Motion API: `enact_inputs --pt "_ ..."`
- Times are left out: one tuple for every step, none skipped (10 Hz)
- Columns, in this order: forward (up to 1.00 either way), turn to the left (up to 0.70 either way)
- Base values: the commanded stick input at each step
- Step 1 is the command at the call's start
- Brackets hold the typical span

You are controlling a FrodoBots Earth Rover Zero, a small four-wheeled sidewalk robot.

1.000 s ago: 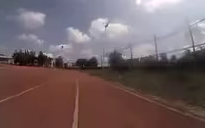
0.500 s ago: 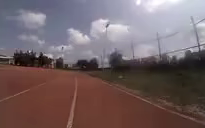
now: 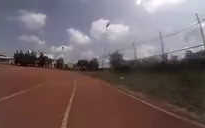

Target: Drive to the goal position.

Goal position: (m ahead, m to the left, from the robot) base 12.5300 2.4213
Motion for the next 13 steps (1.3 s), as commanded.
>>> enact_inputs --pt "0.7 0.0" --pt "0.7 0.0" --pt "0.7 0.0" --pt "0.7 0.0" --pt "0.7 0.0" --pt "0.7 0.0" --pt "0.7 0.0" --pt "0.7 0.0" --pt "0.7 0.0" --pt "0.7 0.0" --pt "0.7 0.0" --pt "0.7 0.0" --pt "0.7 0.0"
